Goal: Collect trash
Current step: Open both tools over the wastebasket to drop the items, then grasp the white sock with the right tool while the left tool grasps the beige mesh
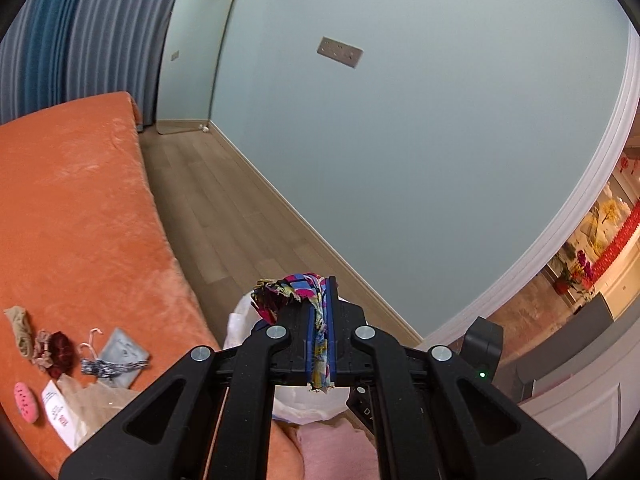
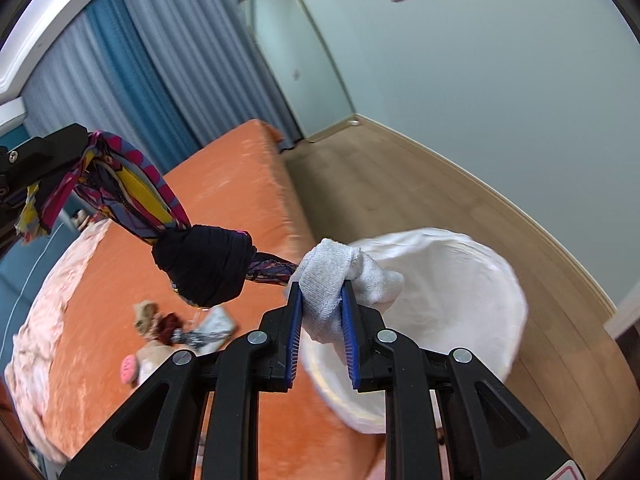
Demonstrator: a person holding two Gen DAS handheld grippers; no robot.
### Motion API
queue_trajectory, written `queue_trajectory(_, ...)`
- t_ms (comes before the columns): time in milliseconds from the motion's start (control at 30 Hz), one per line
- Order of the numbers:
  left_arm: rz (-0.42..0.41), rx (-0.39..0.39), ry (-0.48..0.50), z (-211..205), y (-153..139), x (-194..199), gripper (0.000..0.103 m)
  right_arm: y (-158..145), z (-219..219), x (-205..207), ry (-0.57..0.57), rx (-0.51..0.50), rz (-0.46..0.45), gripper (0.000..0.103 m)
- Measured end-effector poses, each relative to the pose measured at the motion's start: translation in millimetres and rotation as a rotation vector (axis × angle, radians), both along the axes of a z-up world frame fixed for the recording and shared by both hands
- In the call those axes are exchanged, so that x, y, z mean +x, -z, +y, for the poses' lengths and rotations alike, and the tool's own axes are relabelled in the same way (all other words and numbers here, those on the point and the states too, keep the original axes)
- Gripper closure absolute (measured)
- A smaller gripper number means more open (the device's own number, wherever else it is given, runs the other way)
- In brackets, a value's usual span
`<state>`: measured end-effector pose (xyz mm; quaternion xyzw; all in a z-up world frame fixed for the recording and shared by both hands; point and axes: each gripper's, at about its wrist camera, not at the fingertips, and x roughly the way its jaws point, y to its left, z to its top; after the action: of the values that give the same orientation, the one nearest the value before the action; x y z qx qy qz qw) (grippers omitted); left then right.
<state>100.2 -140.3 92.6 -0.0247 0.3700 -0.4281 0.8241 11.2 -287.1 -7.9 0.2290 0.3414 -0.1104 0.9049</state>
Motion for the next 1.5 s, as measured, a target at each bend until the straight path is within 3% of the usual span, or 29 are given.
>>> queue_trajectory(133, 0.037, 0.015, 0.031, -32, 17, 2, 0.098, 11, -15, -9, 0.031, 0.009, 0.022, 0.083)
queue_trajectory(200, 0.036, 0.004, 0.035, -40, 21, 2, 0.092, 15, -22, -9, 0.039, 0.015, 0.038, 0.08)
queue_trajectory(267, 0.022, 0.018, 0.01, -46, 25, 2, 0.057, 18, -27, -10, 0.064, 0.019, 0.057, 0.078)
queue_trajectory(300, 0.014, 0.022, -0.003, -48, 26, 1, 0.055, 20, -31, -10, 0.068, 0.025, 0.059, 0.078)
queue_trajectory(500, 0.032, 0.065, -0.05, -43, 39, 7, 0.054, 17, -30, -13, 0.075, 0.019, 0.044, 0.07)
queue_trajectory(800, 0.029, 0.083, -0.178, 15, 46, 14, 0.054, 3, -3, -11, 0.021, -0.002, 0.026, 0.059)
queue_trajectory(1200, 0.102, 0.09, -0.393, 136, 75, 25, 0.054, 6, 88, 5, -0.174, -0.035, 0.06, 0.054)
queue_trajectory(1500, 0.139, 0.11, -0.502, 198, 97, 26, 0.054, 17, 147, 18, -0.303, -0.045, 0.102, 0.054)
